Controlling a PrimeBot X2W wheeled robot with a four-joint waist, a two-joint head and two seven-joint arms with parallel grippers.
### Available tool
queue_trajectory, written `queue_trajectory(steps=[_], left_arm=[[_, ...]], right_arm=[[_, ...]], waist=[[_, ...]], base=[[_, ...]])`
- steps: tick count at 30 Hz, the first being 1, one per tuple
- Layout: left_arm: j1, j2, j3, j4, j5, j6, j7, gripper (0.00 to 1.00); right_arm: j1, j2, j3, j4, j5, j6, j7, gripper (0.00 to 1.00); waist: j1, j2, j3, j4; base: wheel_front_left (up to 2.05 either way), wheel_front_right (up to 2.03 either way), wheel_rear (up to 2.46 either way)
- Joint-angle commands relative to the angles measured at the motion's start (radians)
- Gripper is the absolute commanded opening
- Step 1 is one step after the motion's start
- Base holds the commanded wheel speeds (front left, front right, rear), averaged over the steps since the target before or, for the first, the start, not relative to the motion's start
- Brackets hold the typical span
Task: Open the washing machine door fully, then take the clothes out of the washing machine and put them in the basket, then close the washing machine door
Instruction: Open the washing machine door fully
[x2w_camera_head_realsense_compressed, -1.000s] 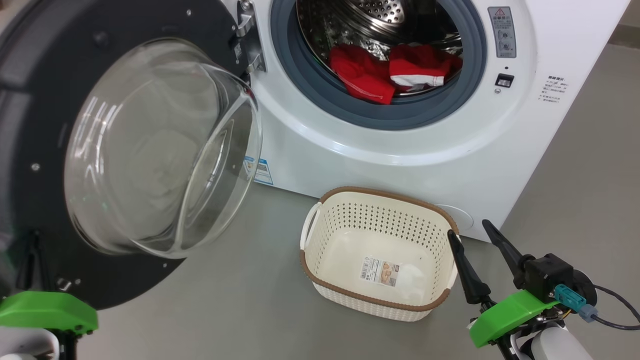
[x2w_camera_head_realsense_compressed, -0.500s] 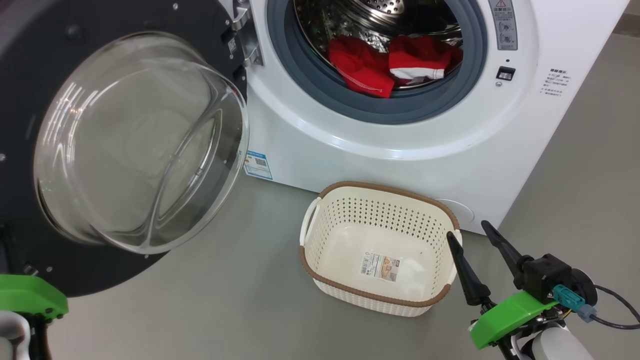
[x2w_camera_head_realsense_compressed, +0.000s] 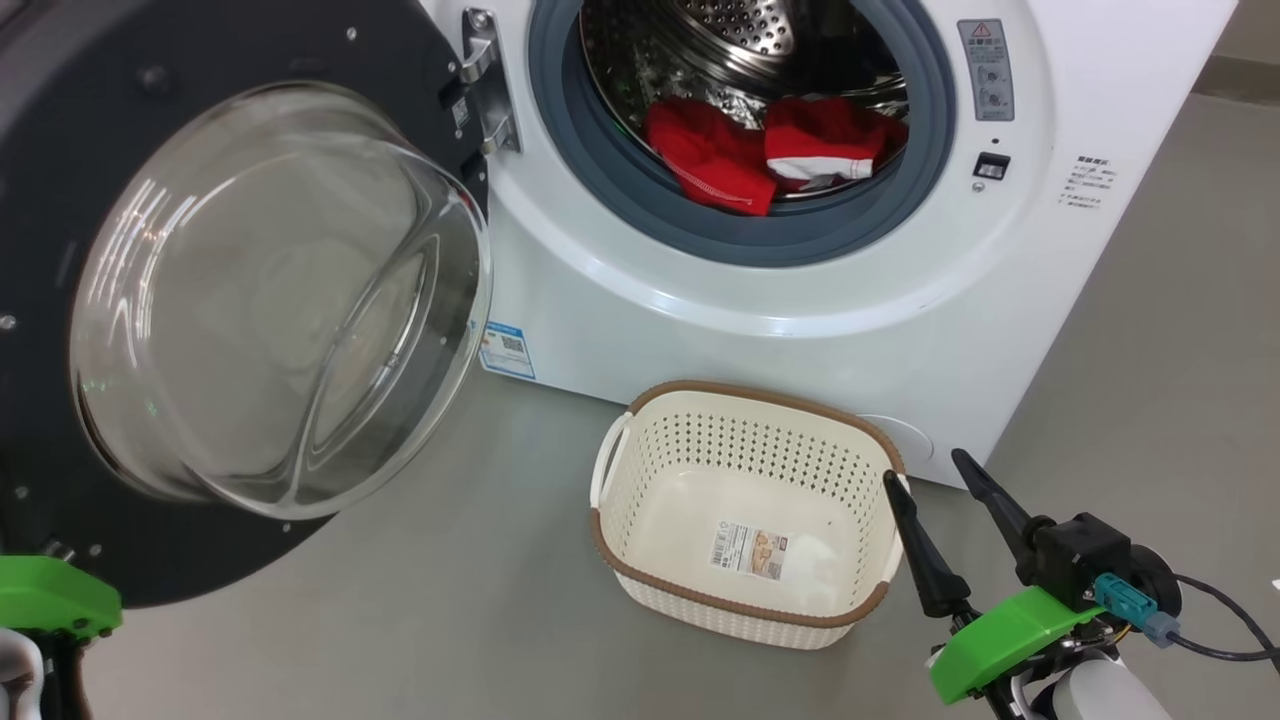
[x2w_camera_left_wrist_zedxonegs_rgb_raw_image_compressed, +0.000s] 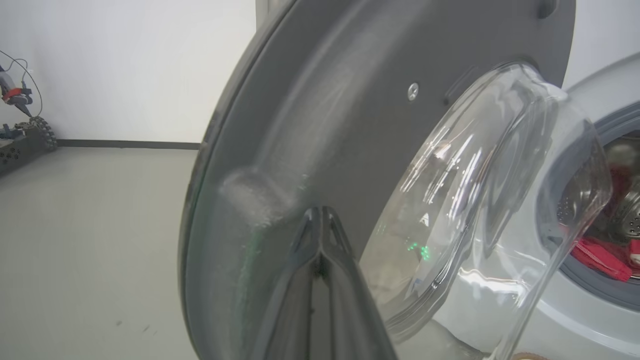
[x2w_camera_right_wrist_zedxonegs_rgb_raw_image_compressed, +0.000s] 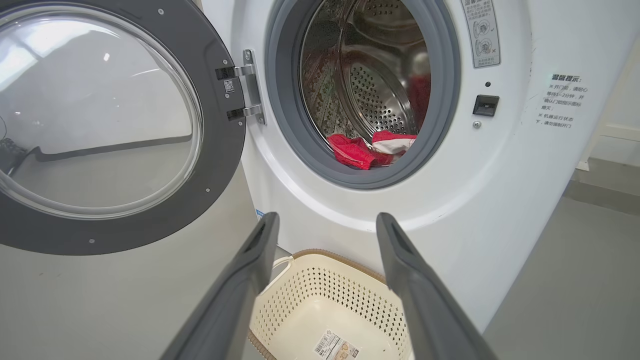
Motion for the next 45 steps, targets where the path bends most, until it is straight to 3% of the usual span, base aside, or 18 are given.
queue_trajectory(steps=[1,2,3,4,10,18,25,36,45], left_arm=[[-0.007,0.047,0.046,-0.05,0.002,0.003,-0.016,0.3],[0.002,0.046,0.047,-0.078,0.006,0.006,-0.018,0.49],[0.011,0.046,0.047,-0.109,0.01,0.008,-0.02,0.93],[0.022,0.045,0.046,-0.144,0.012,0.011,-0.021,1.0],[0.096,0.055,0.012,-0.381,0.064,0.051,0.007,1.0],[0.162,-0.004,-0.06,-0.598,0.062,0.021,-0.003,1.0],[0.194,-0.061,-0.132,-0.634,0.054,0.0,-0.006,1.0],[0.273,-0.075,-0.19,-0.552,0.165,-0.035,-0.036,1.0],[0.355,-0.145,-0.136,-0.515,0.222,-0.061,-0.038,1.0]], right_arm=[[-0.028,0.003,0.022,-0.017,0.003,0.008,-0.006,1.0],[-0.028,0.005,0.023,-0.015,0.005,0.008,-0.006,1.0],[-0.027,0.006,0.023,-0.013,0.006,0.008,-0.006,1.0],[-0.026,0.008,0.021,-0.012,0.008,0.008,-0.006,1.0],[-0.026,0.02,0.004,-0.021,0.018,0.008,-0.006,1.0],[-0.048,0.031,0.001,-0.058,0.025,0.008,-0.006,1.0],[-0.065,0.034,-0.017,-0.09,0.042,0.008,-0.006,1.0],[-0.068,0.036,-0.013,-0.116,0.044,0.008,-0.006,1.0],[-0.038,0.037,-0.024,-0.13,0.017,0.008,-0.006,1.0]], waist=[[0.0,-0.0001,-0.009,-0.009],[0.0,-0.0001,-0.013,-0.013],[0.0,-0.0001,-0.017,-0.017],[0.0,-0.0001,-0.021,-0.022],[0.0,-0.0001,-0.033,-0.071],[0.0,-0.0001,-0.031,-0.185],[0.0,-0.0001,-0.017,-0.284],[0.0,-0.0001,-0.023,-0.41],[0.0,-0.0001,-0.038,-0.447]], base=[[0.0,0.0,0.0],[0.0,0.0,0.0],[0.0,0.0,0.0],[0.0,0.0,0.0],[0.0,0.0,0.0],[0.0,0.0,0.0],[0.0,0.0,0.0],[0.0,0.0,0.0],[0.0,0.0,0.0]])
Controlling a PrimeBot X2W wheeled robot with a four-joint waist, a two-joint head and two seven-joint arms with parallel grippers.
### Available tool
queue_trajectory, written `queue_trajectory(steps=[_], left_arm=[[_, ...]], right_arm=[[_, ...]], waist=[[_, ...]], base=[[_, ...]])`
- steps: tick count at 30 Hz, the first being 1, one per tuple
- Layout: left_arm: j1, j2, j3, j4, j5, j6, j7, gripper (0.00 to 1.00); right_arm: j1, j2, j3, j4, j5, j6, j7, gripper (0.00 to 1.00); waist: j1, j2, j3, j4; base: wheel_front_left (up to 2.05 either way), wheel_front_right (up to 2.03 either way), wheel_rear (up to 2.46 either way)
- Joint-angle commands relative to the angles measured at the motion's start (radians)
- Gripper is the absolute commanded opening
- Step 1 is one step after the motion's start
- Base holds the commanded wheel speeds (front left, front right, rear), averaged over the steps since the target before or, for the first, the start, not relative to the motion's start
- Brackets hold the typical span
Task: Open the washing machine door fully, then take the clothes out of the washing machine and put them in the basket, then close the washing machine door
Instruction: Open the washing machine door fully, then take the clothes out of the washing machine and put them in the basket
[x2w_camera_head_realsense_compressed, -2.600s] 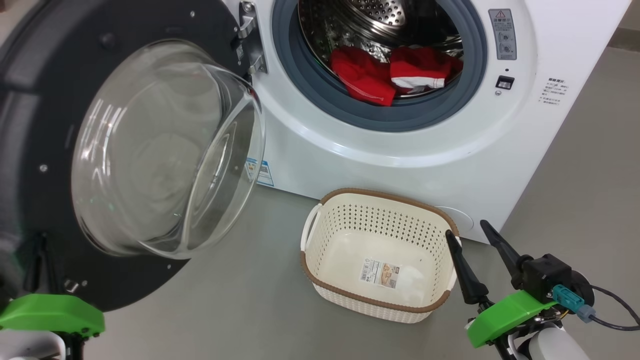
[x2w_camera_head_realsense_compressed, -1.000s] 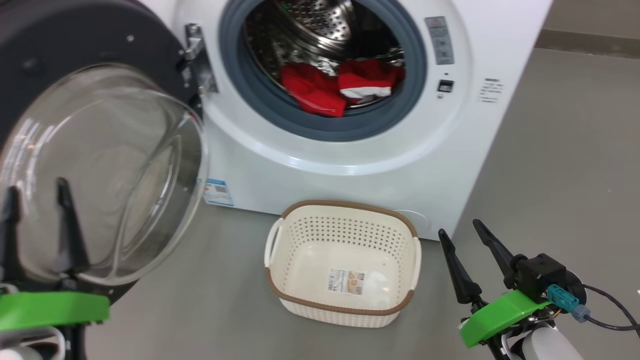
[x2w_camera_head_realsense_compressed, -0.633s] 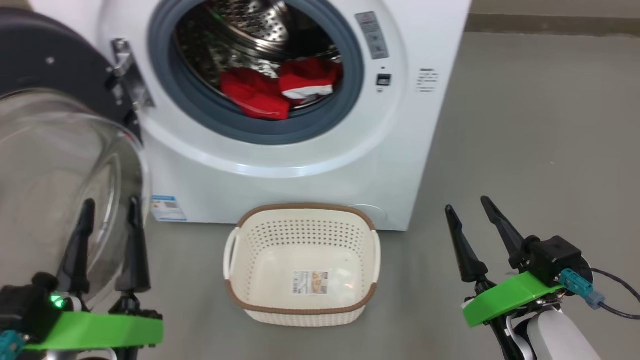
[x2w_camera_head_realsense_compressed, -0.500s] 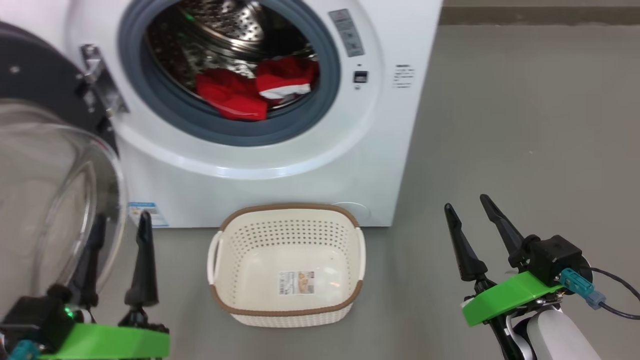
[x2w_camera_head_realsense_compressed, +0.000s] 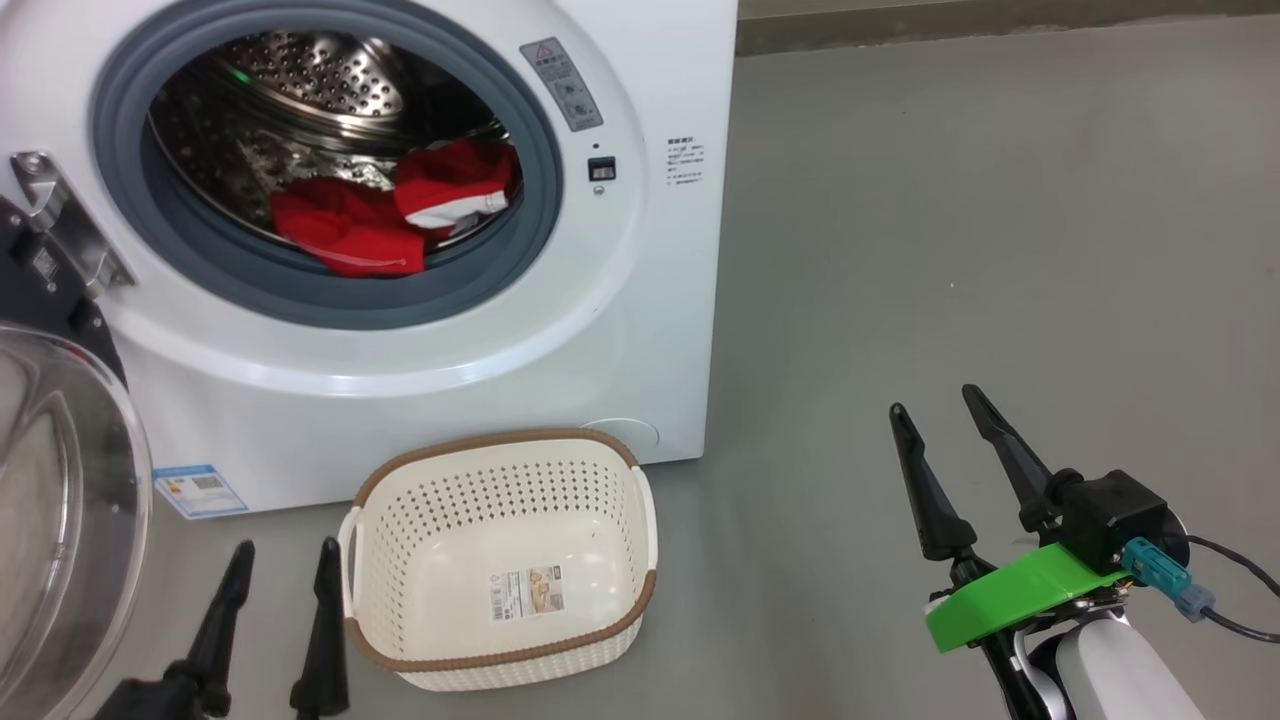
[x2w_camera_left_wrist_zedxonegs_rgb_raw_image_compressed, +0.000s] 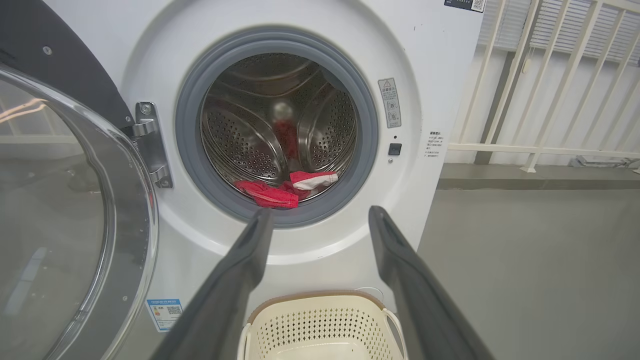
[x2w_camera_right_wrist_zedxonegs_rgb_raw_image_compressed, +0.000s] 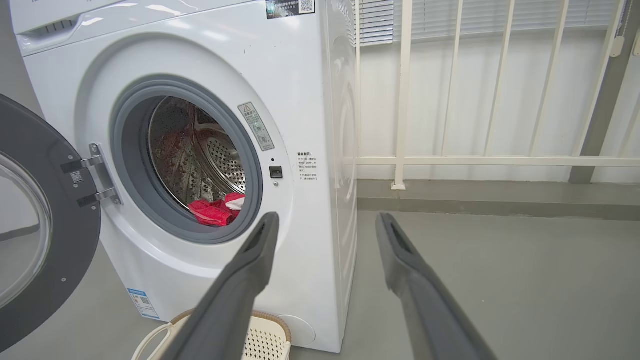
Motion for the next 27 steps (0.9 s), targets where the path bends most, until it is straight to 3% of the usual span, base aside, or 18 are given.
queue_trajectory(steps=[1,16,27], left_arm=[[-0.001,-0.006,0.053,-0.014,0.016,-0.014,-0.012,1.0],[0.064,-0.113,0.193,0.009,0.105,-0.115,-0.012,1.0],[0.06,-0.135,0.236,0.027,0.151,-0.155,-0.012,1.0]], right_arm=[[-0.005,0.004,0.013,-0.033,-0.022,0.008,-0.006,1.0],[0.03,0.005,0.022,-0.039,-0.054,0.008,-0.006,1.0],[0.034,0.005,0.021,-0.036,-0.051,0.008,-0.006,1.0]], waist=[[0.0,-0.0001,-0.007,-0.009],[0.0,-0.0001,-0.031,-0.01],[0.0,-0.0001,-0.035,-0.011]], base=[[0.0,0.0,0.0],[0.0,0.0,0.0],[0.0,0.0,0.0]])
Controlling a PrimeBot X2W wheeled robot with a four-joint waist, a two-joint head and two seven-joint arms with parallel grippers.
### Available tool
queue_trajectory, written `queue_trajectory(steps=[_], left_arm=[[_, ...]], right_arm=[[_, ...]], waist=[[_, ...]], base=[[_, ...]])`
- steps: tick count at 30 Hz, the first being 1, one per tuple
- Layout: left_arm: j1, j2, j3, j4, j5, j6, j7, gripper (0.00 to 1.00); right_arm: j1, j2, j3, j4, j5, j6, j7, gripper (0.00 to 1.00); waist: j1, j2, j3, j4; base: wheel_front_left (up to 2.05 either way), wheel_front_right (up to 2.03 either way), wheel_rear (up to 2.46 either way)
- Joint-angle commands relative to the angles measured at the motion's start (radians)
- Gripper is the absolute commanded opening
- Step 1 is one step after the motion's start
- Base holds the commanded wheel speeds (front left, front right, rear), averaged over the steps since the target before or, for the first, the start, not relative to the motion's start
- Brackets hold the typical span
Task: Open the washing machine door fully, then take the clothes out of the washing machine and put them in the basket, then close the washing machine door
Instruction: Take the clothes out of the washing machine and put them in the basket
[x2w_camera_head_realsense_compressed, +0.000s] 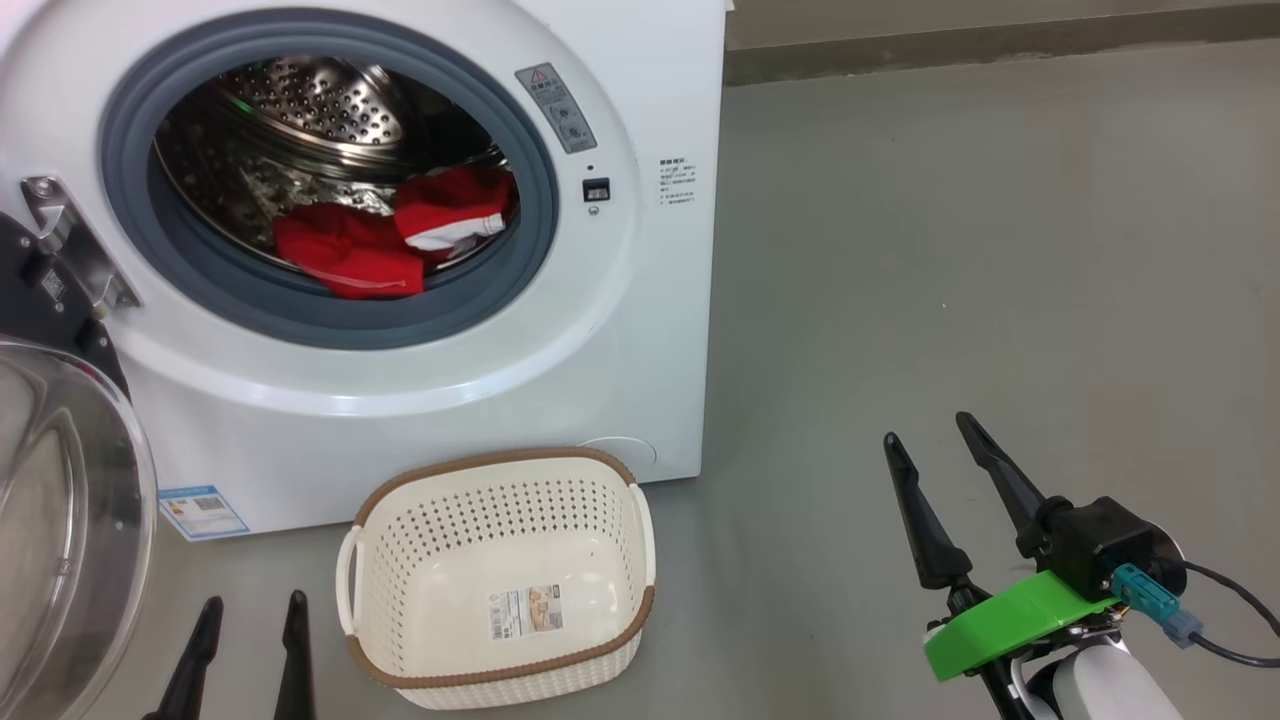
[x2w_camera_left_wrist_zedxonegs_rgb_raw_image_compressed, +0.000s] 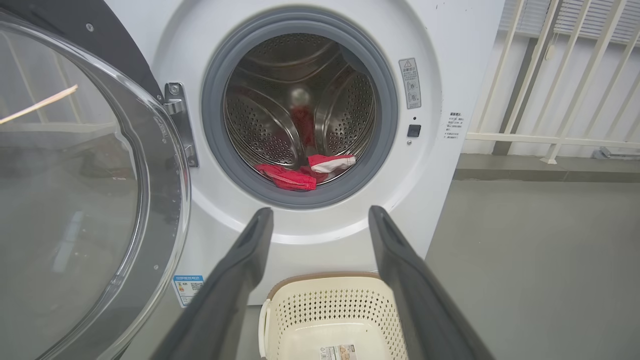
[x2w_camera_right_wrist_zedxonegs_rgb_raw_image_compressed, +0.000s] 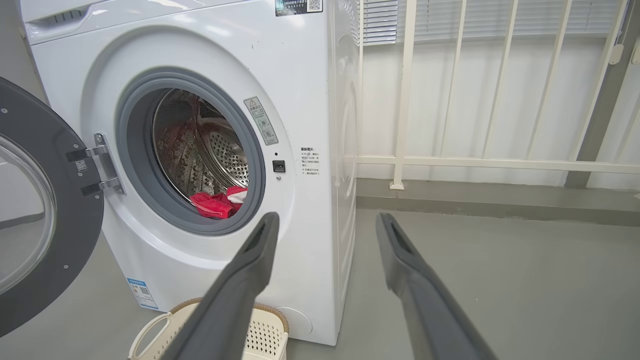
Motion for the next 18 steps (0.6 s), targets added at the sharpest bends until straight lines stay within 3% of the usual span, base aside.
queue_trajectory(steps=[1,11,18], left_arm=[[-0.026,0.003,0.039,-0.019,0.009,-0.007,-0.012,1.0],[-0.025,-0.007,0.065,-0.004,0.043,-0.011,-0.012,1.0],[-0.028,-0.012,0.076,0.003,0.055,-0.004,-0.012,1.0]], right_arm=[[-0.007,0.003,0.019,-0.024,-0.006,0.008,-0.006,1.0],[-0.002,0.003,0.021,-0.019,-0.004,0.008,-0.006,1.0],[-0.001,0.003,0.024,-0.013,0.001,0.008,-0.006,1.0]], waist=[[0.0,0.0,-0.001,0.0],[0.0,0.0,-0.009,-0.003],[0.0,0.0,-0.015,-0.003]], base=[[0.0,0.0,0.0],[0.07,-0.07,0.0],[0.79,-1.05,0.26]])
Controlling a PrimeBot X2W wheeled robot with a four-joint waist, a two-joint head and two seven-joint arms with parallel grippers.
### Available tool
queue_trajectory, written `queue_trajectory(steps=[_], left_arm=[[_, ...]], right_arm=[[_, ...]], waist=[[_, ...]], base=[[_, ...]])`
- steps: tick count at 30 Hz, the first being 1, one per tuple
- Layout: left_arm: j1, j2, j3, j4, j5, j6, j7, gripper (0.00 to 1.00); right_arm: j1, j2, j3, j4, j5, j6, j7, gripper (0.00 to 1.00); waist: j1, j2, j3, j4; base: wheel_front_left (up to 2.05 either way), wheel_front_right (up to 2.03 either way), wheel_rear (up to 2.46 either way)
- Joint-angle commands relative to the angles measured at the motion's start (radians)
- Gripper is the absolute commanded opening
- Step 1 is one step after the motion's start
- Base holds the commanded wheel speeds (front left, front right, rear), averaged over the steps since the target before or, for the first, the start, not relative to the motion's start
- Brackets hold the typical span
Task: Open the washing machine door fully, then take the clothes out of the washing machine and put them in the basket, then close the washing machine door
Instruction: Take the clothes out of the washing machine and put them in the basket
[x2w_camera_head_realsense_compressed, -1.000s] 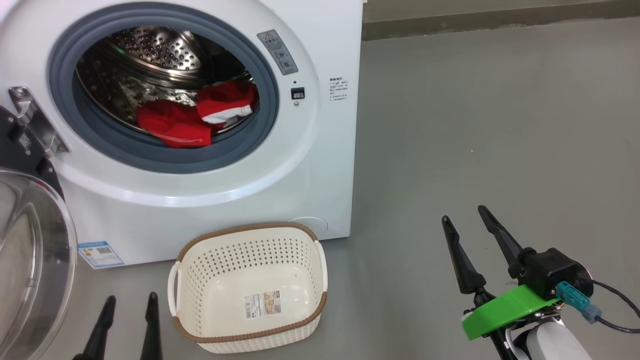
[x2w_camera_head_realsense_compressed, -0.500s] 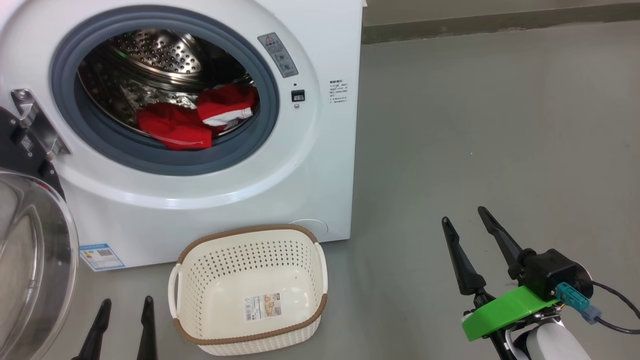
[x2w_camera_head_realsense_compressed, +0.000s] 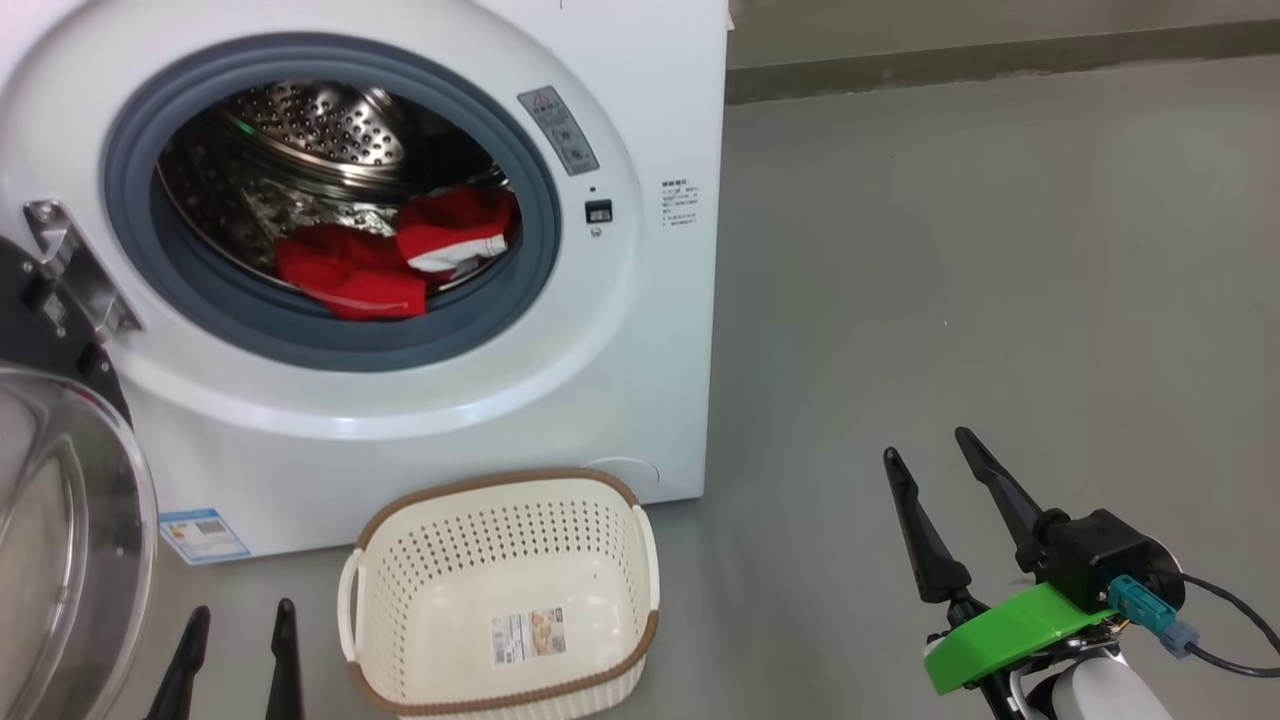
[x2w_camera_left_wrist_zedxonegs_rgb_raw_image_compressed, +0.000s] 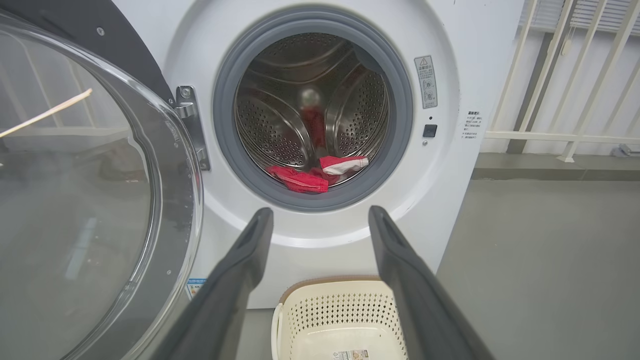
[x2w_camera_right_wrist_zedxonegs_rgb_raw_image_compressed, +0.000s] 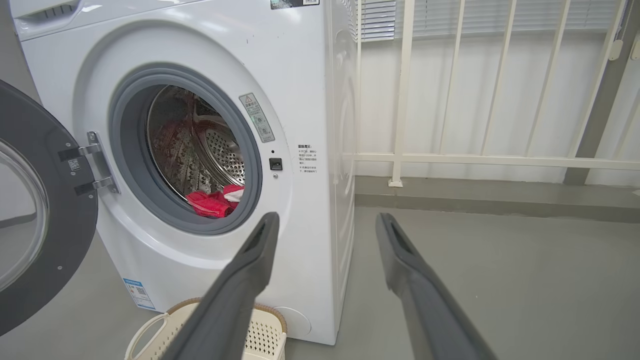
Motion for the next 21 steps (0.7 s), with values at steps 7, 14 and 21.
queue_trajectory(steps=[7,14,21], left_arm=[[-0.028,0.005,0.031,-0.034,0.005,-0.006,-0.012,1.0],[-0.026,0.004,0.029,-0.039,0.001,-0.013,-0.012,1.0],[-0.029,0.003,0.03,-0.04,0.005,-0.012,-0.012,1.0]], right_arm=[[-0.019,0.003,0.025,-0.019,0.002,0.008,-0.006,1.0],[-0.02,0.003,0.025,-0.019,0.002,0.008,-0.006,1.0],[-0.023,0.003,0.023,-0.02,0.003,0.008,-0.006,1.0]], waist=[[0.0,0.0,0.0,0.001],[0.0,0.0,0.005,0.001],[0.0,0.0,0.01,0.001]], base=[[1.77,-1.89,0.12],[1.46,-1.46,0.0],[0.5,-0.5,0.0]])
